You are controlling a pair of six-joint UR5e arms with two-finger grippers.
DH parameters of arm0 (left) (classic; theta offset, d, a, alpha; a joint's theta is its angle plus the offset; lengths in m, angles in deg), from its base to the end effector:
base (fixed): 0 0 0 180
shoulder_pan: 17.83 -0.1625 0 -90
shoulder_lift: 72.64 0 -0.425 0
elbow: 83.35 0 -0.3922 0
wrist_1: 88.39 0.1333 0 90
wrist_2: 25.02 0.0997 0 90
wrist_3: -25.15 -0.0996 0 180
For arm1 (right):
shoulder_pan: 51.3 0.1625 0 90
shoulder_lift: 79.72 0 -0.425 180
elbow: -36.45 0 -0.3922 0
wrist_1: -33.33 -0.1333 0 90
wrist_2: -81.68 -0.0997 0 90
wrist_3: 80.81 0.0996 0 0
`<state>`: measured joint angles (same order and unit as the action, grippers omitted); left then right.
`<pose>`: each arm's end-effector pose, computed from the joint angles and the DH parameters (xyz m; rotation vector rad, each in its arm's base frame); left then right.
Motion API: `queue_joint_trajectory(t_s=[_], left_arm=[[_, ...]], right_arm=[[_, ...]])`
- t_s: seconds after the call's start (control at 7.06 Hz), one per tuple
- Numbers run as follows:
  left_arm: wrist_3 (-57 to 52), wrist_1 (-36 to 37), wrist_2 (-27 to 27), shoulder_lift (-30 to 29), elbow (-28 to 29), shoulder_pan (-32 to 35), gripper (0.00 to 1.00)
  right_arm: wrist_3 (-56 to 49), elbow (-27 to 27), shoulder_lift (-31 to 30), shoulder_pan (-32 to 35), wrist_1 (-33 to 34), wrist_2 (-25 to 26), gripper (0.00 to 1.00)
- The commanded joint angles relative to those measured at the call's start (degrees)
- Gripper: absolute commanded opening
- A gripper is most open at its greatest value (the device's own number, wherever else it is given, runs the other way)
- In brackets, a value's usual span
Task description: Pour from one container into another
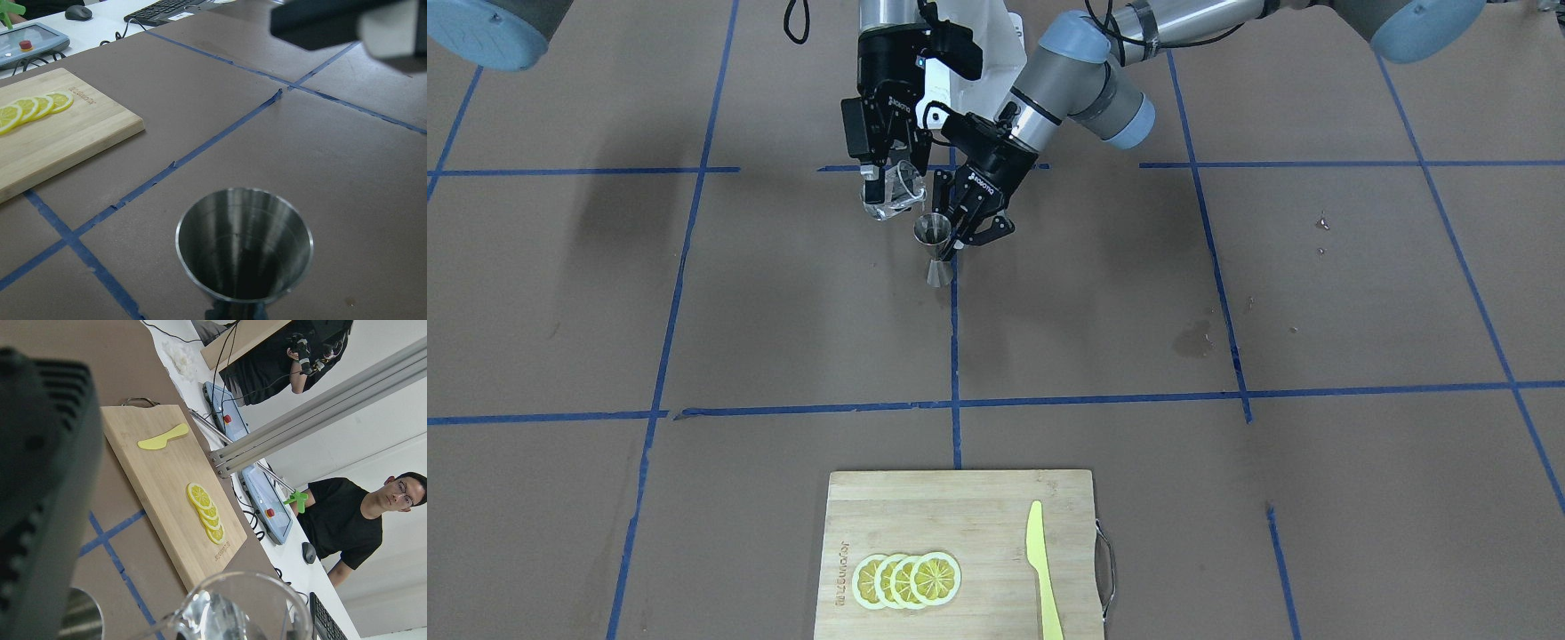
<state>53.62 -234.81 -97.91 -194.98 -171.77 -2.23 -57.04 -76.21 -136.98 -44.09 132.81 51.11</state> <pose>0.5962 -0.3353 0.2261 1.1347 1.0381 0.4122 -0.5264 -0.2874 0.1608 1.2232 0.0029 -0.4856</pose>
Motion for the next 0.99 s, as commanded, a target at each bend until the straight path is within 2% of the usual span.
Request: queue_joint_trajectory(t_s=[0.0, 0.85], left_arm=[[0.3, 0.0, 0.0, 0.0, 0.0, -0.1, 0.00], [0.4, -0.1, 0.1, 0.0, 0.3, -0.3, 0.00]], right_arm=[[-2.9, 0.1, 0.1, 0.0, 0.1, 0.1, 0.00], [-5.1, 0.1, 1.4, -0.1, 4.0, 0.1, 0.00]])
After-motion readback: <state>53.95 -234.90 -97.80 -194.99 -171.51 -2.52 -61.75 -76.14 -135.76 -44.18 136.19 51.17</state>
